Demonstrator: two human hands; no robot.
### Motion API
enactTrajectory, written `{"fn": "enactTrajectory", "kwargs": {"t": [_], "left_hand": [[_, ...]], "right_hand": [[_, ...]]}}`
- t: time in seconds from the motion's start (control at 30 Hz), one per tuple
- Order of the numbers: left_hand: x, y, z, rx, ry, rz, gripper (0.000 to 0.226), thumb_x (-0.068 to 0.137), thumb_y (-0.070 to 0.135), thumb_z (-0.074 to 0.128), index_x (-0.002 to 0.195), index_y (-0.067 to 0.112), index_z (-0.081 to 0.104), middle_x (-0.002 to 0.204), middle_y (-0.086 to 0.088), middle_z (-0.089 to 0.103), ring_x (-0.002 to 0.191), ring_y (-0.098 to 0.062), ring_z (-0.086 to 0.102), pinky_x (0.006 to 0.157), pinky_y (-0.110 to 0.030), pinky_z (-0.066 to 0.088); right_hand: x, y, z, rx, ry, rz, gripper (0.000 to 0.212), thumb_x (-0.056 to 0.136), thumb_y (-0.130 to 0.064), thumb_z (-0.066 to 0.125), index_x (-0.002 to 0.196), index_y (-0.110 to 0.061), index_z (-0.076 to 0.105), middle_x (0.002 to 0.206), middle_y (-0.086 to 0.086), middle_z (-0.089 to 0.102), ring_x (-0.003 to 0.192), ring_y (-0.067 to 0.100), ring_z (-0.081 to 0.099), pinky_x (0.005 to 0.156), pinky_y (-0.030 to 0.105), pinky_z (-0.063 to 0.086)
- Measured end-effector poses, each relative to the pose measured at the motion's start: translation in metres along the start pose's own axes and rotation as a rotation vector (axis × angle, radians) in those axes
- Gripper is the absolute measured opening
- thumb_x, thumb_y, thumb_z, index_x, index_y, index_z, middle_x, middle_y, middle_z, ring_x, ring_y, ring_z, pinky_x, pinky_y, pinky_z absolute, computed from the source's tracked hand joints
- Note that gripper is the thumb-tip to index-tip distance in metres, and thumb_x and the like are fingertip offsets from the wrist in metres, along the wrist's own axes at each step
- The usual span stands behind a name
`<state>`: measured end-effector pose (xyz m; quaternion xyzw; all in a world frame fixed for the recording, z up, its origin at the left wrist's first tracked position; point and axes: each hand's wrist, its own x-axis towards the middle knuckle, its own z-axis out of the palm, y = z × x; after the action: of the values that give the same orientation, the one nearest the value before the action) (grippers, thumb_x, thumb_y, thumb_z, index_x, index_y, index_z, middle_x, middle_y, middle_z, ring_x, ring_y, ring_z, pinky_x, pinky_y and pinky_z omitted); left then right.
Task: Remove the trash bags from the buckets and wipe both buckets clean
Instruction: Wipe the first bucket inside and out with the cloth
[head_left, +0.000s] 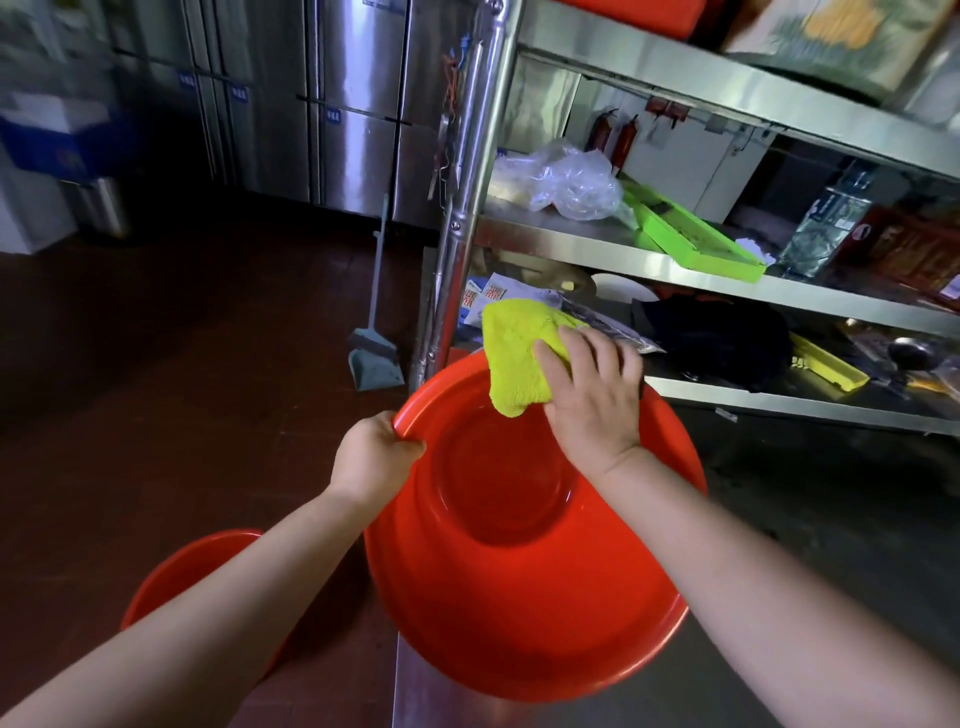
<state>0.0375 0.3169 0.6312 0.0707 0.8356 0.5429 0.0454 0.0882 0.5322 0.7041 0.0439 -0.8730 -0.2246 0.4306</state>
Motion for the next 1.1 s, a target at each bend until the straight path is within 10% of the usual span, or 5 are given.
{"fn": "enactTrajectory", "kwargs": {"t": [0.3,0.6,0.83,1.1], "left_hand": [[-0.002,0.0,0.009,-0.151,0.001,-0.073,0.004,0.079,0.019,0.065,0.083,0.021,0.064,0.061,-0.008,0.063,0.051,-0.024,0.058,0.056,-0.04,0.051],[-0.015,-0.031,-0.011,-0.426,0.139,-0.382,0.018,0.079,0.017,0.07,0.095,0.01,0.063,0.068,-0.007,0.06,0.058,-0.024,0.057,0.062,-0.038,0.05],[0.014,0.023,-0.031,0.312,0.082,0.277,0.061,0.063,0.021,0.079,0.119,0.007,0.057,0.111,-0.013,0.061,0.108,-0.033,0.054,0.094,-0.04,0.044],[0.017,0.062,0.0,0.318,-0.106,0.346,0.011,0.078,0.019,0.068,0.086,0.013,0.067,0.067,-0.001,0.059,0.067,-0.023,0.057,0.055,-0.027,0.037]], "right_hand": [[0.027,-0.016,0.007,-0.068,-0.231,-0.037,0.062,0.05,-0.04,0.082,0.104,-0.019,0.06,0.09,0.0,0.063,0.083,0.023,0.059,0.077,0.033,0.046],[-0.013,0.029,0.008,0.061,-0.464,0.503,0.051,0.079,-0.038,0.069,0.114,-0.009,0.047,0.111,0.015,0.056,0.099,0.035,0.055,0.071,0.042,0.044],[0.009,0.039,-0.01,0.091,-0.574,0.18,0.051,0.084,-0.046,0.062,0.12,-0.014,0.044,0.113,0.01,0.057,0.102,0.031,0.058,0.071,0.039,0.043],[0.031,0.001,-0.02,0.045,-0.49,-0.133,0.058,0.08,-0.038,0.068,0.129,-0.019,0.044,0.117,0.008,0.055,0.106,0.029,0.053,0.08,0.039,0.038]]}}
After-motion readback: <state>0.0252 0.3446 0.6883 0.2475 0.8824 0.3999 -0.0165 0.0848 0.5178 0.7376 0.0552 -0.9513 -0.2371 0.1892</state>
